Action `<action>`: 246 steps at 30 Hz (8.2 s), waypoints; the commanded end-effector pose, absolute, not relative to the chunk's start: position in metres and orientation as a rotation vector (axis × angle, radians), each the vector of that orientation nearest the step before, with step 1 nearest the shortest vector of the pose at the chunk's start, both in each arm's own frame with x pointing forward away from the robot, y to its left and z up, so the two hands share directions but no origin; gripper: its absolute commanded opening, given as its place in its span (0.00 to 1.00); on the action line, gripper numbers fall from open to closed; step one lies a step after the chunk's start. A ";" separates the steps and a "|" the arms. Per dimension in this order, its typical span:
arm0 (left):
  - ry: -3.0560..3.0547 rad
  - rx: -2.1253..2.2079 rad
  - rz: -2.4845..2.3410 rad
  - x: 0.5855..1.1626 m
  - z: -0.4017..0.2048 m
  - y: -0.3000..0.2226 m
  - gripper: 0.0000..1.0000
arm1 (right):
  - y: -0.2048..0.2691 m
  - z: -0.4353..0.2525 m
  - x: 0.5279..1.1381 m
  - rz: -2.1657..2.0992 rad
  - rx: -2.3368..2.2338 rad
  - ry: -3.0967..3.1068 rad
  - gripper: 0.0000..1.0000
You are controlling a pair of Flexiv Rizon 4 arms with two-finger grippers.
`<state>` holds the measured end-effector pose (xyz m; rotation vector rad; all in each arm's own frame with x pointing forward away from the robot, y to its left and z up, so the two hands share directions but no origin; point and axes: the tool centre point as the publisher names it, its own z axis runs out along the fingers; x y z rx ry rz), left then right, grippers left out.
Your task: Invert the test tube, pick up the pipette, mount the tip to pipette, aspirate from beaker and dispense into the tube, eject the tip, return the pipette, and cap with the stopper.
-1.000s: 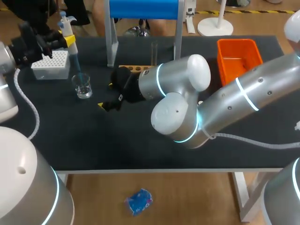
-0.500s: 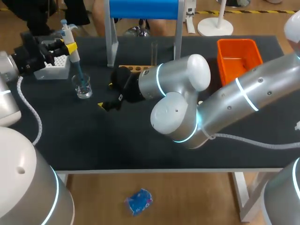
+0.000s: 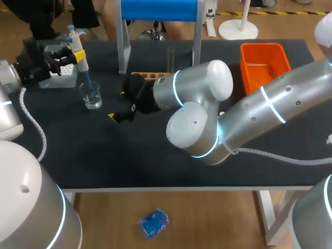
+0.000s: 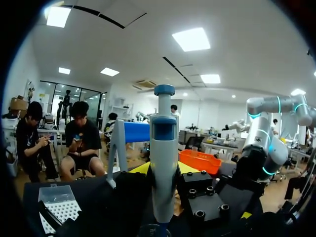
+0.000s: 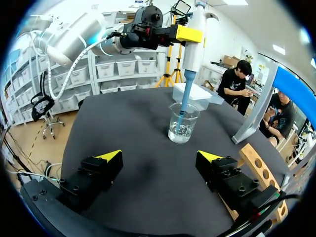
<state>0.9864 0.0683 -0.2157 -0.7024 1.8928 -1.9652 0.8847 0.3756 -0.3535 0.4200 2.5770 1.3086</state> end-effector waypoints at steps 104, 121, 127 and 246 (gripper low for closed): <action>1.894 -0.694 -1.936 0.985 -0.218 0.066 0.00 | 0.372 -0.142 0.964 1.543 -0.479 2.931 1.00; 1.894 -0.694 -1.936 0.985 -0.218 0.066 0.00 | 0.404 -0.145 0.972 1.576 -0.482 2.848 0.92; 1.894 -0.694 -1.936 0.985 -0.218 0.066 0.00 | 0.415 -0.130 0.976 1.591 -0.522 2.801 0.00; 1.894 -0.694 -1.936 0.985 -0.218 0.066 0.00 | 0.478 -0.156 0.977 1.752 -0.525 2.866 0.00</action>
